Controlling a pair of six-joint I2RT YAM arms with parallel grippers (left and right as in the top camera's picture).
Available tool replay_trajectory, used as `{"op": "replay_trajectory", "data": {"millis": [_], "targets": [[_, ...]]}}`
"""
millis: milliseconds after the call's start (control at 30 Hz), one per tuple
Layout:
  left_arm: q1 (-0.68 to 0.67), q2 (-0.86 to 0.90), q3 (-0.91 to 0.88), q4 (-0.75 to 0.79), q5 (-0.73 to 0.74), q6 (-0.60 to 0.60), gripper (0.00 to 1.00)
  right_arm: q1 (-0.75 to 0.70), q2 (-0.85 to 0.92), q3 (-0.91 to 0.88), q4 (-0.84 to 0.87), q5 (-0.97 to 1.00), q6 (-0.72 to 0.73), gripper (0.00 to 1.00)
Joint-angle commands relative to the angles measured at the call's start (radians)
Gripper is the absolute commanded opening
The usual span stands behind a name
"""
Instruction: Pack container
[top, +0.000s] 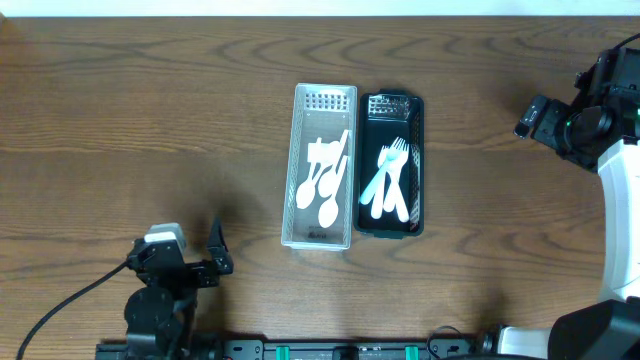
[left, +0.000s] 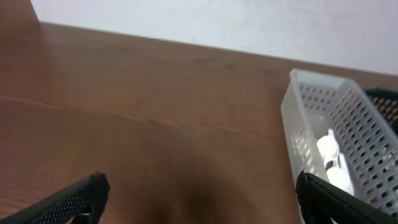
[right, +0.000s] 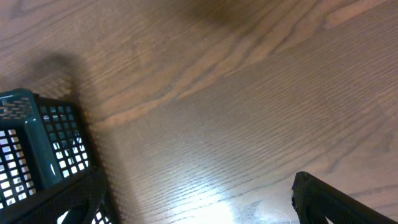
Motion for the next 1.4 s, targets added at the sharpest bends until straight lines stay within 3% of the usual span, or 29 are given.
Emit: {"op": "replay_trajectory", "data": {"millis": [0, 433, 867, 1367], "targets": [[0.008, -0.008, -0.041, 0.005, -0.005, -0.008, 0.98, -0.009, 0.000, 0.000, -0.002, -0.004, -0.002, 0.99], [0.019, -0.008, -0.099, -0.042, -0.004, -0.008, 0.98, -0.011, 0.000, 0.000, -0.003, -0.003, -0.002, 0.99], [0.019, -0.007, -0.099, -0.245, -0.004, -0.008, 0.98, -0.010, 0.000, 0.000, -0.003, -0.004, -0.002, 0.99], [0.019, -0.007, -0.099, -0.251, -0.004, -0.008, 0.98, -0.010, 0.000, 0.000, -0.004, -0.004, -0.002, 0.99]]}}
